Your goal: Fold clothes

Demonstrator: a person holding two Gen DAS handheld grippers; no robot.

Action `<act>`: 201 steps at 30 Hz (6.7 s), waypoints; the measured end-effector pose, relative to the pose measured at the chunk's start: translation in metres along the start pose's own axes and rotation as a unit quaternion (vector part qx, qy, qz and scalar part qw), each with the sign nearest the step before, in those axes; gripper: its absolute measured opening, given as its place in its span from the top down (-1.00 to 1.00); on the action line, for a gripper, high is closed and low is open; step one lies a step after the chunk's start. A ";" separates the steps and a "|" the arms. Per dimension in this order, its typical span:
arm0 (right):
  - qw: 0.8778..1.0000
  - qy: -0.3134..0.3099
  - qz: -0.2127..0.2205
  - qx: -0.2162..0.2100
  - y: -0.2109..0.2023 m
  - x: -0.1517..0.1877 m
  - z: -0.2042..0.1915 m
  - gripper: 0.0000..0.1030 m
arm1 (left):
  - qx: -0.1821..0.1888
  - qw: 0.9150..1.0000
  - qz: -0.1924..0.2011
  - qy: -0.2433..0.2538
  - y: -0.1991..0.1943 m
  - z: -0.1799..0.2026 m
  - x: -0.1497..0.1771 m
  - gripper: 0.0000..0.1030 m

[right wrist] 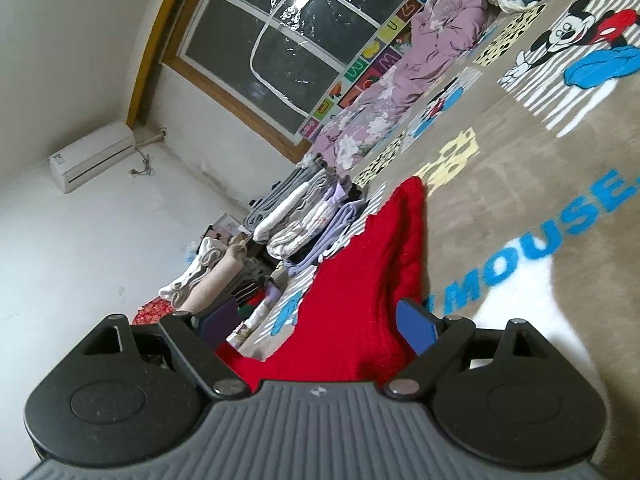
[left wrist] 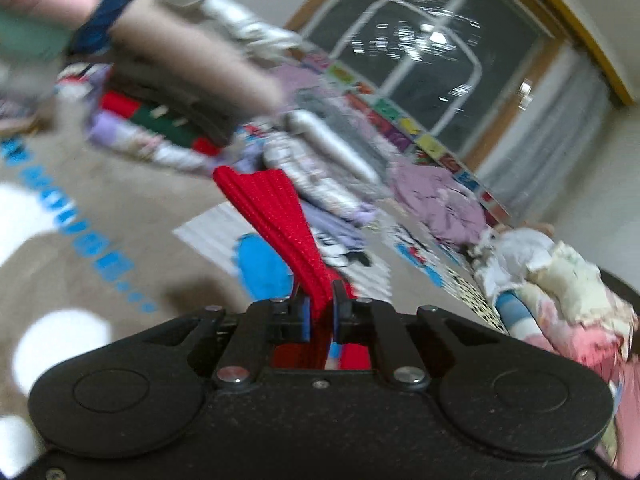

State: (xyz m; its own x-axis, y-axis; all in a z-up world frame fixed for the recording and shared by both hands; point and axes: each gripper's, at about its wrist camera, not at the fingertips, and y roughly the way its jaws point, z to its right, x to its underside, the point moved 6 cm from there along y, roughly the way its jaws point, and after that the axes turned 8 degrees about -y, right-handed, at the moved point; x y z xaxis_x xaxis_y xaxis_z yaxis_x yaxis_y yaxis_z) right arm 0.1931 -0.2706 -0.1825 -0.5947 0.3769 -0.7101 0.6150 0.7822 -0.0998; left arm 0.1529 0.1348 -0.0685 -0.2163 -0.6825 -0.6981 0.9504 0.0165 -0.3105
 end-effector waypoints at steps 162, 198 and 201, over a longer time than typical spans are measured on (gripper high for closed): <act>0.984 0.109 0.037 0.136 0.011 -0.004 0.094 0.84 | 0.018 0.934 -0.189 0.302 0.236 0.090 0.056 0.54; 0.985 0.097 0.043 0.134 0.011 -0.007 0.088 0.80 | 0.086 0.929 -0.161 0.322 0.062 0.071 0.115 0.07; 0.985 0.093 0.049 0.135 0.009 -0.011 0.083 0.80 | 0.118 0.921 -0.161 0.334 0.028 0.063 0.121 -0.22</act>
State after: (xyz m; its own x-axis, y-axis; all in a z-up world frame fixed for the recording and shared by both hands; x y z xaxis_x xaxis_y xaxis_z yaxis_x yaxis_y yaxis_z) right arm 0.2485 -0.3086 -0.2335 -0.5950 0.5484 -0.5876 0.7747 0.5862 -0.2373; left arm 0.1670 0.0065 -0.1213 -0.5100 -0.0212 -0.8599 0.8177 -0.3222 -0.4771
